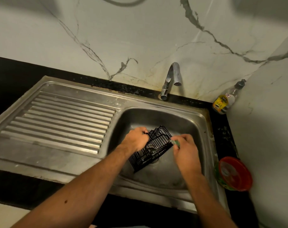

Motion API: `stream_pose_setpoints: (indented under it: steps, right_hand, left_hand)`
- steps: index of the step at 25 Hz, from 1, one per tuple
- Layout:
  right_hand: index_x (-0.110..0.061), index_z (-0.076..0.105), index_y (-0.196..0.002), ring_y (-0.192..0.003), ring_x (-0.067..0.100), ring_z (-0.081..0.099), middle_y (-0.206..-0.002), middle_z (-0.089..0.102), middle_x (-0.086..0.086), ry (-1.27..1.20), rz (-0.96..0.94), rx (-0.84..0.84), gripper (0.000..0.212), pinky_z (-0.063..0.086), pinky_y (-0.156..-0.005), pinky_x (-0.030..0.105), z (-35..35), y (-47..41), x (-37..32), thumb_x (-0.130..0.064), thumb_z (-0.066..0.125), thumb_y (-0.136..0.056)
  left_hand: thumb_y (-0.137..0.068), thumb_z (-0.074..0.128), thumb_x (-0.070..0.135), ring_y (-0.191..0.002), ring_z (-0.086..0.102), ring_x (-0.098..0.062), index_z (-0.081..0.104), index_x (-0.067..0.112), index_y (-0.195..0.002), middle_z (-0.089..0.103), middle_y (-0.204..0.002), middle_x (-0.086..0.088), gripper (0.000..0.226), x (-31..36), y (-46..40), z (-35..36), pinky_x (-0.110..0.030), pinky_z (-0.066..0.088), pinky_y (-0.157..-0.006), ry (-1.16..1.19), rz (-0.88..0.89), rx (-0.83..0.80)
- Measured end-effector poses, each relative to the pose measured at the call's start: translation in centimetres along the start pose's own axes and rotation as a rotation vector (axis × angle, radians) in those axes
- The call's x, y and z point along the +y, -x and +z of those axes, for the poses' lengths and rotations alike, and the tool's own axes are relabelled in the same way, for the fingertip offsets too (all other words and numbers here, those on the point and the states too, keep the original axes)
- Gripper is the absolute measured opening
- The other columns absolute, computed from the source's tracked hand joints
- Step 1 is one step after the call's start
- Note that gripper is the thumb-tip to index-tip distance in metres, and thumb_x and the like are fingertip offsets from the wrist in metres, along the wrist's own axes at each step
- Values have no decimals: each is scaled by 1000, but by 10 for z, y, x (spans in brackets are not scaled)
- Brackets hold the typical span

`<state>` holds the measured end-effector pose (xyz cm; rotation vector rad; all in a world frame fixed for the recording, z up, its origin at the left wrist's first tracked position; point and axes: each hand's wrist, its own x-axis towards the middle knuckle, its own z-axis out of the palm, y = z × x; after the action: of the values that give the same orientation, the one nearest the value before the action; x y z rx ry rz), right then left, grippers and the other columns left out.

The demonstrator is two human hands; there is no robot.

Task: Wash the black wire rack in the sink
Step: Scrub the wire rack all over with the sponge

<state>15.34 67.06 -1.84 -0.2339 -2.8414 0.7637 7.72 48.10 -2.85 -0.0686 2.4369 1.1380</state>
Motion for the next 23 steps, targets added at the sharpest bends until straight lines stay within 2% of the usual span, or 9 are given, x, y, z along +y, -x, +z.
stream_pose_setpoints:
  steps: [3,7,11,12,15,17,20,22,23]
  right_hand:
    - [-18,74,-102,-94,22,63,-104,65,2,-36,-145,-18,29,52,-93,33,13,22,-27,-2,69,-79]
    - [-24,73,-97,-93,18,57,-96,66,-6,-5,-427,-87,28,51,-85,27,24,56,-48,-9,71,-73]
    - [-22,74,-98,-94,20,57,-96,70,-4,40,-197,12,28,53,-85,37,14,14,-19,-5,74,-76]
    - [-21,74,-98,-93,19,58,-96,70,-4,36,-216,-2,27,52,-85,35,14,14,-21,-5,74,-77]
    - [-20,74,-98,-93,15,58,-97,69,-7,-35,-481,-109,26,49,-88,25,24,45,-46,-6,72,-77]
    - [-21,73,-100,-95,14,57,-99,68,-8,-42,-542,-137,26,48,-89,22,26,52,-48,-7,70,-78]
    - [-20,75,-99,-92,17,60,-98,70,-3,-39,-324,-32,26,49,-89,29,22,15,-32,-3,70,-80]
    - [-21,74,-105,-99,17,59,-105,68,-2,-39,-131,-27,24,48,-95,33,14,-11,-18,-6,65,-87]
    - [-22,73,-106,-101,17,59,-106,67,-2,-39,-106,-26,24,47,-97,33,12,-15,-15,-8,64,-88]
  left_hand:
    - [-88,50,25,-88,66,-23,63,33,-100,68,-96,0,20,1,3,-1,-35,55,-86,-28,-2,21]
    - [-88,51,22,-94,65,-27,64,31,-103,68,-103,-5,21,2,3,-1,-33,52,-90,-37,-19,64]
    - [-93,49,26,-90,65,-19,58,33,-110,67,-102,-2,20,1,2,0,-38,55,-90,-3,-27,40]
    - [-92,48,26,-91,65,-20,59,31,-110,67,-105,-4,22,0,1,-1,-39,54,-92,-9,-33,41]
    - [-85,47,27,-95,64,-26,63,31,-106,68,-108,-6,26,-1,-2,-5,-40,53,-96,-25,-47,44]
    - [-85,46,27,-95,64,-26,61,31,-105,68,-107,-6,25,-4,-1,-7,-40,53,-96,-17,-48,40]
    - [-90,44,26,-93,65,-23,58,32,-116,68,-107,-7,31,-11,0,-8,-42,54,-93,-9,-51,35]
    - [-90,44,26,-86,65,-20,57,32,-125,68,-102,-5,37,-16,-1,-8,-40,56,-84,-6,-48,30]
    - [-91,44,26,-83,64,-18,56,31,-126,67,-98,-3,38,-17,-1,-8,-37,54,-79,-12,-42,28]
